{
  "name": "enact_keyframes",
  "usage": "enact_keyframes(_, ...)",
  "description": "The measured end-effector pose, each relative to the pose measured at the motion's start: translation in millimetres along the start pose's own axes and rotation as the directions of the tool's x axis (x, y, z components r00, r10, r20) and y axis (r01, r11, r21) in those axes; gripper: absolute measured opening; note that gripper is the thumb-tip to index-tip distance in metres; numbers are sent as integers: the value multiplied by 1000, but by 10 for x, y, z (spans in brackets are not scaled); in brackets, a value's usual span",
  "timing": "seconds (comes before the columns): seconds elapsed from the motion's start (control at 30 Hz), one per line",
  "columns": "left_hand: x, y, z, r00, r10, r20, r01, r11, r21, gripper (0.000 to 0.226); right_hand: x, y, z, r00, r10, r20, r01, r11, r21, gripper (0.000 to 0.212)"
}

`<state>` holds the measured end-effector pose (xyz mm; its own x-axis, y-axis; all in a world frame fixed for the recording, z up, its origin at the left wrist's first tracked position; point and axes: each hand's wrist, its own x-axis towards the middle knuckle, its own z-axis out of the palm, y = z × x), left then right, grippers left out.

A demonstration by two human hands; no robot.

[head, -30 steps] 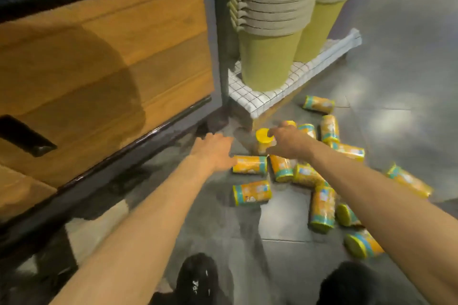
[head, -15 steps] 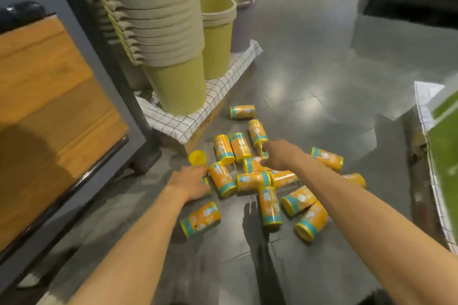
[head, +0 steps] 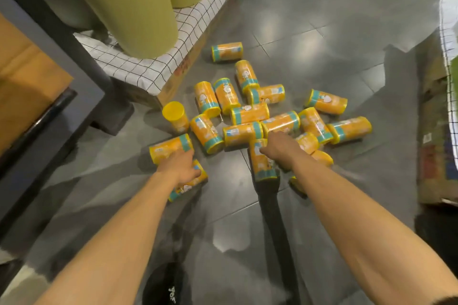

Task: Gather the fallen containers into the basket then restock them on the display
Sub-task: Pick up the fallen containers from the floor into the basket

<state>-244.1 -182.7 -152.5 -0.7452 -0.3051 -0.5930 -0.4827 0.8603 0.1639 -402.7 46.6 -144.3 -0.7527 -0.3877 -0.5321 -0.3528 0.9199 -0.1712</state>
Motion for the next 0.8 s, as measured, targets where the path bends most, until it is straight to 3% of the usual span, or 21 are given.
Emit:
enact_keyframes(0.1,114,6,212,1000,-6,-25,7,999,36,64,112,65,178,999,52,-6,-52,995,83,39)
enact_keyframes(0.47,503,-133,535,1000,-18,1,18,999,-42,85,503,-44,539,985,154,-82,-133,966,224,59)
enact_keyframes(0.63,605,-170,477,996,-13,84,17,999,-44,66,549,-73,642,967,221,-126,-179,944,278,59)
enact_keyframes(0.73,524,-160,422,999,-15,35,17,997,-74,61,448,-92,587,962,227,-154,-165,927,336,57)
enact_keyframes(0.8,418,-173,320,1000,-3,-3,2,980,-197,60,259,-77,455,965,221,-145,-159,924,347,55)
